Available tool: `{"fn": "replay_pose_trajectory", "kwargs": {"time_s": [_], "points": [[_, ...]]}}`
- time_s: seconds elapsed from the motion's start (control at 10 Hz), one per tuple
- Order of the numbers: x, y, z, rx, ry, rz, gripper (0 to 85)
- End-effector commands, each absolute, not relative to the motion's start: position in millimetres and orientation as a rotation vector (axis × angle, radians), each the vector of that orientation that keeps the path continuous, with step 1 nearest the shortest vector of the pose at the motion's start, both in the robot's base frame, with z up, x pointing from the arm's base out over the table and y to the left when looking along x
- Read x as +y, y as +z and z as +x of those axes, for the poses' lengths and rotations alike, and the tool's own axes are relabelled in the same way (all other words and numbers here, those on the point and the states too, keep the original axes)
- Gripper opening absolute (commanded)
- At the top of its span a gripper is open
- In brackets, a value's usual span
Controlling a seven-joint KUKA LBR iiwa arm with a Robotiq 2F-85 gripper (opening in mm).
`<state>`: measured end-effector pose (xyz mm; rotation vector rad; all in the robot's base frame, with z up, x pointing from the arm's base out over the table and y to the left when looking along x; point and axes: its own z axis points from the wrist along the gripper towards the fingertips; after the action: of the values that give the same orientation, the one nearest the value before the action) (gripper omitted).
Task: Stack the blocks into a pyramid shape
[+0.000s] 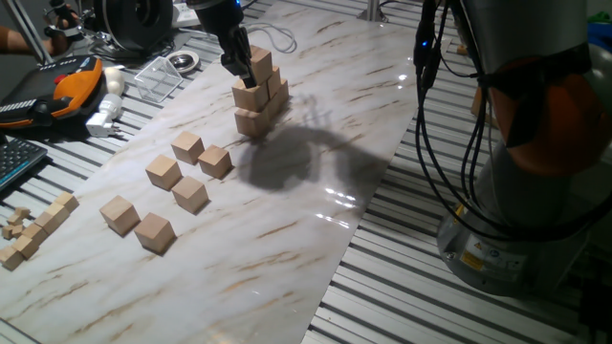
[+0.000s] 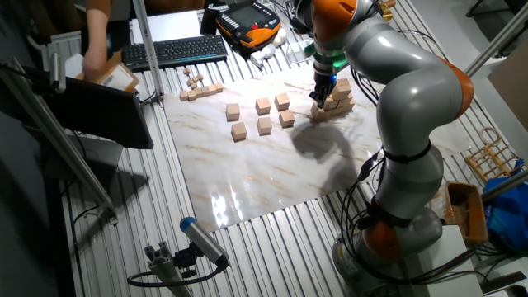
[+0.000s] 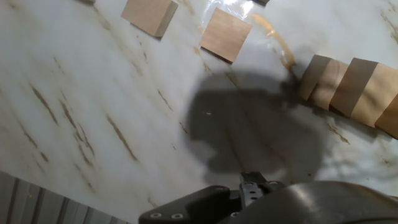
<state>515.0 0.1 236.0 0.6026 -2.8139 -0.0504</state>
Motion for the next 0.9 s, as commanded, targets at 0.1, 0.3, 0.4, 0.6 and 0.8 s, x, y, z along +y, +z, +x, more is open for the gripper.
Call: {"fn": "replay_pose_trajectory", "kwargs": {"time_s": [0.1,0.3,0.4,0.6,0.8], "points": [[0.2,236.0,515.1,-2.816,-0.048,0.593,0.0],[0.2,236.1,515.2,-2.819,-0.044,0.573,0.0],[0.2,236.1,515.1,-2.821,-0.041,0.573,0.0],[0.3,236.2,515.4,-2.832,-0.032,0.525,0.0],[0.6,236.3,515.4,-2.834,-0.026,0.516,0.0]]}}
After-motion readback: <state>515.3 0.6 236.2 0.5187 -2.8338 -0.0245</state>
